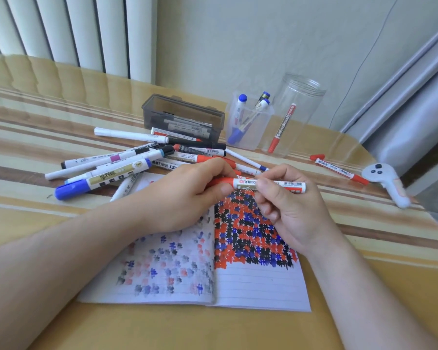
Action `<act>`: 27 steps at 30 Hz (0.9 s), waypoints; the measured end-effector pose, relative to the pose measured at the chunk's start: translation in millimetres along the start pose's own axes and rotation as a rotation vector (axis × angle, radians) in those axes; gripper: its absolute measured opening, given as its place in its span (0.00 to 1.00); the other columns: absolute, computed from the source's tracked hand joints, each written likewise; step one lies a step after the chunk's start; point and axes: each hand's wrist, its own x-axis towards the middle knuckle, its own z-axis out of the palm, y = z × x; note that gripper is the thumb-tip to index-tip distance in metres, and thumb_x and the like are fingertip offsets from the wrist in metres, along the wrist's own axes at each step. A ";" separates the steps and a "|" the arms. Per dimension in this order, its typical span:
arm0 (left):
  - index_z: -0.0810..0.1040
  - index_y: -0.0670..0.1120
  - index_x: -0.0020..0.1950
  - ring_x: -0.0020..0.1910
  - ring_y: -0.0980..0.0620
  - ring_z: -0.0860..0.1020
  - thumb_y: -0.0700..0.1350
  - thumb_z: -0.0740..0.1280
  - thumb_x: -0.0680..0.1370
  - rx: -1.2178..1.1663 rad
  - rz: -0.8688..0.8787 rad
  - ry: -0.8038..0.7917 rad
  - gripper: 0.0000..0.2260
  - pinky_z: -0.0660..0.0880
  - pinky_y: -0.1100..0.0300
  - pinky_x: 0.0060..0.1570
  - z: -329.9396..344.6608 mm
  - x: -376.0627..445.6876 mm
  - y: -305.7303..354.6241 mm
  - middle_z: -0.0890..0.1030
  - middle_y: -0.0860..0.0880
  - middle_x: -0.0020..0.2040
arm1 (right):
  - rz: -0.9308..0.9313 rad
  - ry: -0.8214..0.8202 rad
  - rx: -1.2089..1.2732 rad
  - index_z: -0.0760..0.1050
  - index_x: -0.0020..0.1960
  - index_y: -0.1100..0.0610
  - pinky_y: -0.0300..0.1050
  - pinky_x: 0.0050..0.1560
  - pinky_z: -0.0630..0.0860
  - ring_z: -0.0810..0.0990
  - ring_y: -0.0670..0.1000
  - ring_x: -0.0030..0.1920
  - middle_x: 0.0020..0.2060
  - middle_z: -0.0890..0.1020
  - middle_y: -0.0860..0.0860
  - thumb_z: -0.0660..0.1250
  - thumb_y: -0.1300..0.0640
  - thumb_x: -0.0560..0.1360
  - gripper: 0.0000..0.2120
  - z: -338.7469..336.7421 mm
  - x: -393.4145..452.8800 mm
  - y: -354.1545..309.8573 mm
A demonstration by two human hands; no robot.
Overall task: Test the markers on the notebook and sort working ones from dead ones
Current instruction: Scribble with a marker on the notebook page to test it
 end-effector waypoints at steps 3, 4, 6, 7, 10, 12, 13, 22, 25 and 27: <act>0.76 0.52 0.54 0.31 0.57 0.69 0.51 0.61 0.84 -0.094 0.009 0.003 0.06 0.66 0.65 0.33 -4.2 -4.0 5.1 0.74 0.58 0.32 | -0.077 -0.016 -0.133 0.86 0.46 0.50 0.39 0.31 0.73 0.77 0.51 0.32 0.34 0.83 0.55 0.78 0.53 0.67 0.07 0.4 -4.9 -2.9; 0.76 0.51 0.54 0.30 0.58 0.68 0.50 0.61 0.85 -0.106 0.013 0.003 0.05 0.65 0.66 0.31 -5.1 -5.3 6.0 0.73 0.59 0.31 | -0.098 -0.015 -0.165 0.86 0.46 0.49 0.39 0.32 0.74 0.79 0.52 0.33 0.36 0.83 0.56 0.78 0.52 0.68 0.08 2.3 -6.0 -3.2; 0.75 0.52 0.53 0.29 0.58 0.67 0.49 0.61 0.85 -0.115 0.021 0.018 0.05 0.64 0.66 0.30 -5.2 -6.3 7.3 0.72 0.58 0.30 | -0.124 -0.013 -0.169 0.86 0.46 0.49 0.39 0.33 0.75 0.80 0.52 0.34 0.37 0.84 0.56 0.77 0.52 0.68 0.07 6.3 -6.2 -2.1; 0.75 0.52 0.53 0.29 0.57 0.67 0.49 0.61 0.85 -0.114 0.023 0.033 0.05 0.64 0.66 0.30 -4.5 -6.4 8.5 0.71 0.57 0.30 | -0.136 -0.011 -0.152 0.86 0.46 0.48 0.39 0.33 0.75 0.80 0.52 0.34 0.36 0.84 0.56 0.77 0.52 0.69 0.06 8.2 -5.4 -1.8; 0.75 0.52 0.53 0.30 0.57 0.67 0.48 0.61 0.85 -0.116 0.014 0.061 0.05 0.64 0.66 0.31 -0.3 -8.5 11.5 0.71 0.57 0.30 | -0.174 -0.049 -0.148 0.85 0.45 0.47 0.39 0.34 0.75 0.80 0.51 0.34 0.35 0.83 0.53 0.77 0.51 0.71 0.03 9.1 -4.6 -3.7; 0.74 0.51 0.54 0.31 0.57 0.69 0.48 0.60 0.85 -0.084 0.007 0.038 0.05 0.65 0.66 0.32 2.8 -10.3 11.2 0.73 0.59 0.31 | -0.173 -0.082 -0.177 0.85 0.46 0.49 0.40 0.34 0.75 0.81 0.52 0.34 0.35 0.84 0.54 0.76 0.52 0.72 0.04 5.9 -5.4 -5.0; 0.74 0.51 0.54 0.31 0.57 0.69 0.48 0.60 0.85 -0.069 0.008 0.031 0.04 0.66 0.65 0.33 3.6 -11.0 10.8 0.73 0.59 0.31 | -0.166 -0.088 -0.181 0.84 0.47 0.50 0.39 0.34 0.75 0.81 0.52 0.34 0.35 0.84 0.54 0.76 0.53 0.72 0.04 3.5 -5.9 -4.4; 0.63 0.57 0.75 0.42 0.61 0.79 0.52 0.65 0.83 0.015 0.077 0.175 0.22 0.72 0.65 0.42 12.3 1.5 12.0 0.81 0.57 0.43 | 0.133 0.160 0.368 0.79 0.46 0.55 0.34 0.26 0.68 0.73 0.46 0.30 0.31 0.76 0.52 0.71 0.53 0.74 0.06 -3.1 11.3 3.3; 0.55 0.60 0.79 0.46 0.60 0.79 0.50 0.66 0.82 0.012 0.070 0.043 0.29 0.76 0.60 0.48 22.0 1.0 8.4 0.80 0.59 0.49 | 0.083 0.417 0.603 0.75 0.48 0.56 0.34 0.25 0.66 0.71 0.47 0.30 0.33 0.75 0.52 0.67 0.52 0.78 0.07 -30.4 21.4 -7.4; 0.66 0.60 0.75 0.49 0.62 0.77 0.50 0.65 0.82 0.186 0.132 -0.024 0.21 0.74 0.62 0.52 23.9 3.0 4.7 0.80 0.61 0.51 | 0.014 0.523 0.629 0.75 0.52 0.56 0.35 0.26 0.67 0.73 0.49 0.31 0.35 0.78 0.53 0.64 0.52 0.80 0.08 -46.2 29.6 -26.9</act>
